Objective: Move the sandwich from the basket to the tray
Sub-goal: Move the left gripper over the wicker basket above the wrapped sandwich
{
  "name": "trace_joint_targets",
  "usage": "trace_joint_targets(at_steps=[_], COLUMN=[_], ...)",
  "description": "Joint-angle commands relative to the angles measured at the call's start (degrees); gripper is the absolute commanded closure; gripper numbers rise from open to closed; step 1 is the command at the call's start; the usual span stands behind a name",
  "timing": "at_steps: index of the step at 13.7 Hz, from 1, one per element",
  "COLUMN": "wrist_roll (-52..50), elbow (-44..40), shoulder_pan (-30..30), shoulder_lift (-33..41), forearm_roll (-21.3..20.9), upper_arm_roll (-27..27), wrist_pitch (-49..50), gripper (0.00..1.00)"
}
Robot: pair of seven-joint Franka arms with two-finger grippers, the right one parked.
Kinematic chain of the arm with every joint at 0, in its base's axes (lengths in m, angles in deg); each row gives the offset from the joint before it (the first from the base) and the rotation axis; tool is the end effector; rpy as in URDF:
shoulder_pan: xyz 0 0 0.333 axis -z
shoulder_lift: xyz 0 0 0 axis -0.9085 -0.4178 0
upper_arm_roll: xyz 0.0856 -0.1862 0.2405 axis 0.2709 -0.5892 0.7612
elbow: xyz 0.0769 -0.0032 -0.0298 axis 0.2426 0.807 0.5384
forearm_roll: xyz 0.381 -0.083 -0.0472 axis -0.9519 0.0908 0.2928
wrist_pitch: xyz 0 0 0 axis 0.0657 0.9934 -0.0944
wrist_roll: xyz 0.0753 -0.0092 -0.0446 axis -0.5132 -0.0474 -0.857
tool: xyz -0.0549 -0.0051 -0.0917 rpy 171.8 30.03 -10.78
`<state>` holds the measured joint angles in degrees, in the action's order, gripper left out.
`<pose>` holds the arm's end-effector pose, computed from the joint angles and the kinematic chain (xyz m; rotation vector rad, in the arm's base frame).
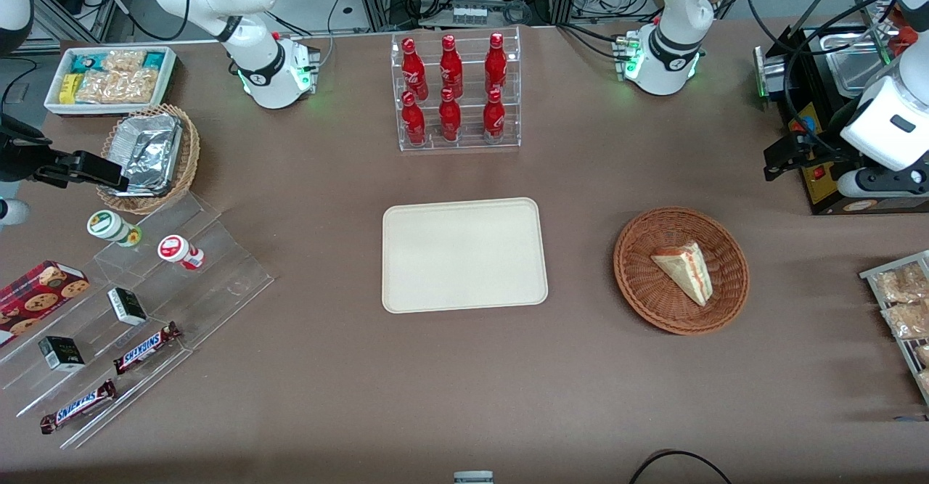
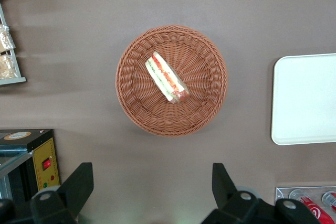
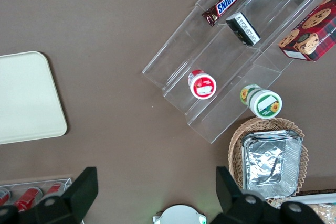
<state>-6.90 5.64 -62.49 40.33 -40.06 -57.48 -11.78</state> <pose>0.5501 -0.0399 0.6164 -3.1358 0.0161 0.0647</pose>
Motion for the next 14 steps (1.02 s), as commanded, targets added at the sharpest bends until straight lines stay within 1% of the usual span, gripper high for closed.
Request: trace_joint_targets(at_steps=[1,6,10,12,14], wrist_roll=[0.4,-0.8,-8.1,-14.8,-18.4], elbow=[-0.5,1.5,10.2,13.7,18.1], shoulder_pan=[0.7,0.7,0.9,0.9,0.9], shoulder_lift=[0.3,-1.6,-0.5,-0.7,-0.5], forearm_roll=[-0.7,-0.9,-1.2,-1.2,-1.2], upper_arm_roll=[0.6,0.6,0.2,0.0,-0.3], wrist_pitch=[-0.1,-2.3,-12.8,-17.6,-23.2], gripper=[0.0,0.0,0.0,0.0,0.0])
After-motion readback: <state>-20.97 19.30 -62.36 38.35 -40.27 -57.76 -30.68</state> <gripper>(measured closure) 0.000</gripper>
